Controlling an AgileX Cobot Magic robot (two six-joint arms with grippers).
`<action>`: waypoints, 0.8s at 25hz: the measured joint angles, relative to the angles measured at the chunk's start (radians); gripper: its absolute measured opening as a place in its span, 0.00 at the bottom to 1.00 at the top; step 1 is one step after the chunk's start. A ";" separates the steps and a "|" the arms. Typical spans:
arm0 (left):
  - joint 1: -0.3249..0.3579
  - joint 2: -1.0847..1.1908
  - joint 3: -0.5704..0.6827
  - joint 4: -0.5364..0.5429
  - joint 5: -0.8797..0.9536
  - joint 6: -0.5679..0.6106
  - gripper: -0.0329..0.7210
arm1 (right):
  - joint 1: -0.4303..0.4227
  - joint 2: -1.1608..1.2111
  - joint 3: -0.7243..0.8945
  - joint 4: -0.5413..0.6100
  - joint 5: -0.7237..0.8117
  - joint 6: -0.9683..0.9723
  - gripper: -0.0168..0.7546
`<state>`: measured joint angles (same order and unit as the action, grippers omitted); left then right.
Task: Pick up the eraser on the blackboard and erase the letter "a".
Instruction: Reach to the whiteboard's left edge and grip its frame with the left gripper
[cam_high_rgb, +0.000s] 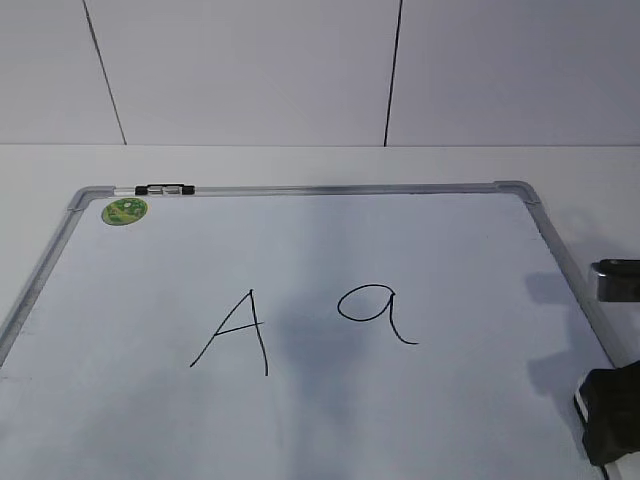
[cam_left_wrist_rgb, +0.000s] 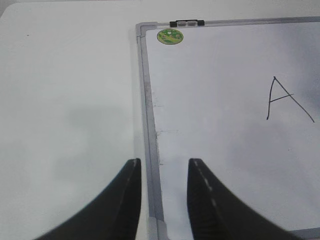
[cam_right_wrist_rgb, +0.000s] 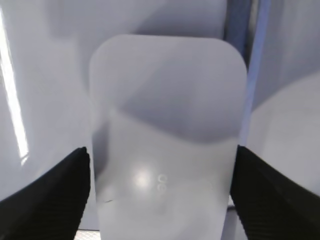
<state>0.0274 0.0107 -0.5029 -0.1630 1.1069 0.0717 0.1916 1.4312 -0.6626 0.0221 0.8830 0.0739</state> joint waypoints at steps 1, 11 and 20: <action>0.000 0.000 0.000 0.000 0.000 0.000 0.36 | 0.000 0.000 0.000 0.002 -0.002 0.009 0.88; 0.000 0.000 0.000 0.000 0.000 0.000 0.36 | 0.000 0.012 0.000 0.006 -0.005 0.029 0.87; 0.000 0.000 0.000 0.000 0.000 0.000 0.36 | 0.000 0.012 0.000 -0.022 -0.005 0.029 0.84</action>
<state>0.0274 0.0107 -0.5029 -0.1630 1.1069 0.0717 0.1916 1.4435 -0.6626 0.0000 0.8779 0.1033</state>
